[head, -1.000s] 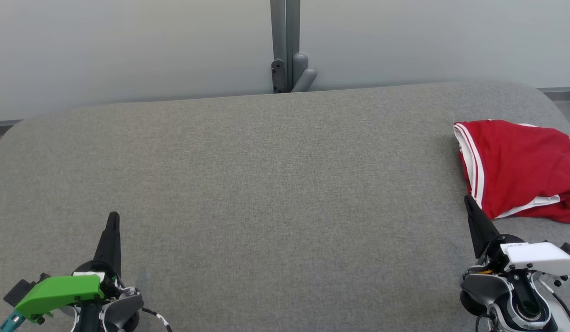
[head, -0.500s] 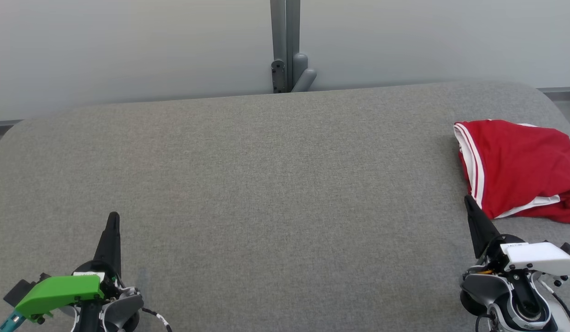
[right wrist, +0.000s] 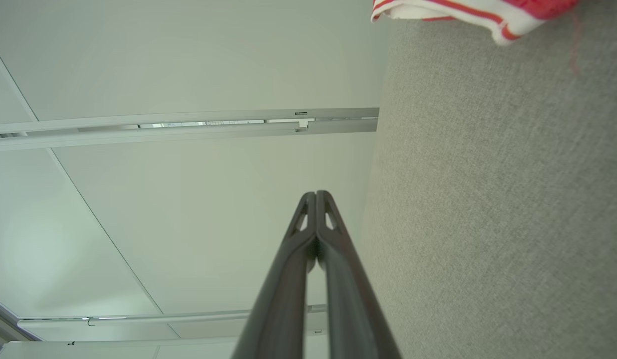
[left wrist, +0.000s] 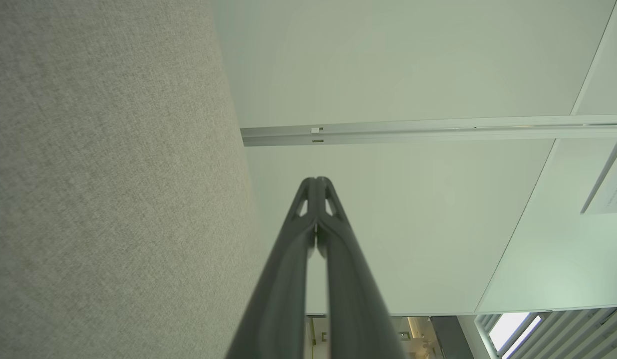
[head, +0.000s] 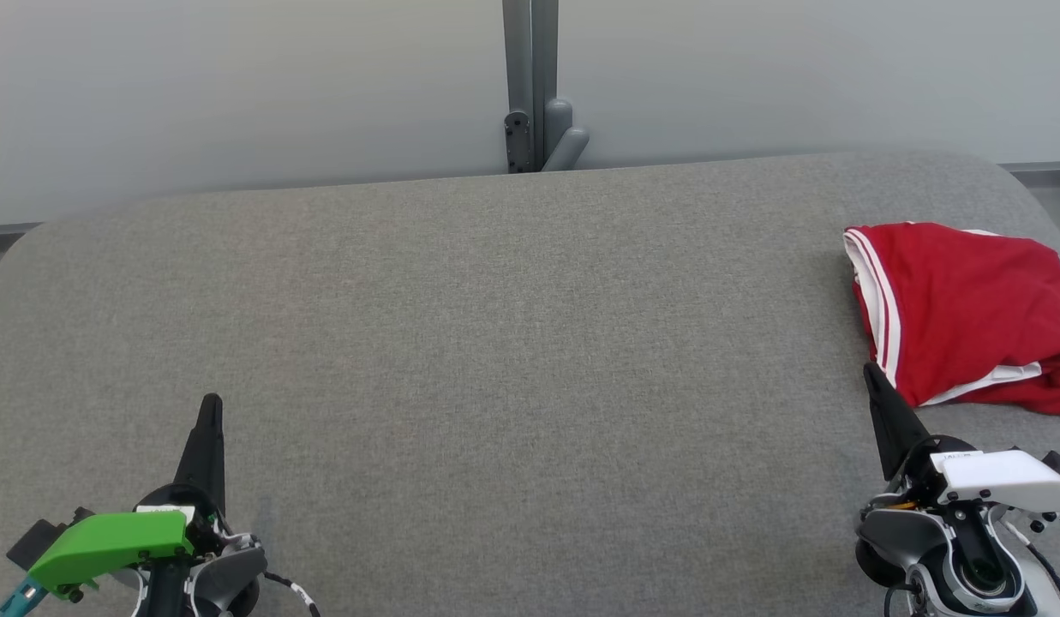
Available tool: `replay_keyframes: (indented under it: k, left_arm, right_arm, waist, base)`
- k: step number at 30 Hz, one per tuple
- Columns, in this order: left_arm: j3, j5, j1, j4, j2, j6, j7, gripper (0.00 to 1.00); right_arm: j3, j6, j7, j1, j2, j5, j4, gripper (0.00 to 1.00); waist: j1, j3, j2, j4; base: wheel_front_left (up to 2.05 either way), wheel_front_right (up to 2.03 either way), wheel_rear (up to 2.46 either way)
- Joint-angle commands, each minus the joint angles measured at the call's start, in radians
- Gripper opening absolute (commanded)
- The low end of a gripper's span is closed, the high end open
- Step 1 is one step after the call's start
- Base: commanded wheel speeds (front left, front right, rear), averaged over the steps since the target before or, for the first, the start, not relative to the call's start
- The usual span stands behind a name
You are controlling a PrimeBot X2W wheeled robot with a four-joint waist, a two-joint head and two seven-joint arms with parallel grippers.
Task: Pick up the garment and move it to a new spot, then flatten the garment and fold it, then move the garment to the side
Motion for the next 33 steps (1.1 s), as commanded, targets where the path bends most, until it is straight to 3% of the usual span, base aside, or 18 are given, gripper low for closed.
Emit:
replay_keyframes:
  k: [1,33]
  left_arm:
    - [0.005,0.001,-0.009,-0.001,0.006,-0.007,0.004,0.0]
    - [0.005,0.001,-0.009,-0.001,0.006,-0.007,0.004,0.0]
  right_arm:
    - [-0.002,0.0,0.002,0.014,-0.005,0.005,-0.005,0.0]
    - [-0.002,0.0,0.002,0.014,-0.005,0.005,-0.005,0.0]
  waist:
    - [0.0,0.0,0.0,0.0]
    - [0.0,0.0,0.0,0.0]
  base:
    - [0.0,0.0,0.0]
    - [0.0,0.0,0.0]
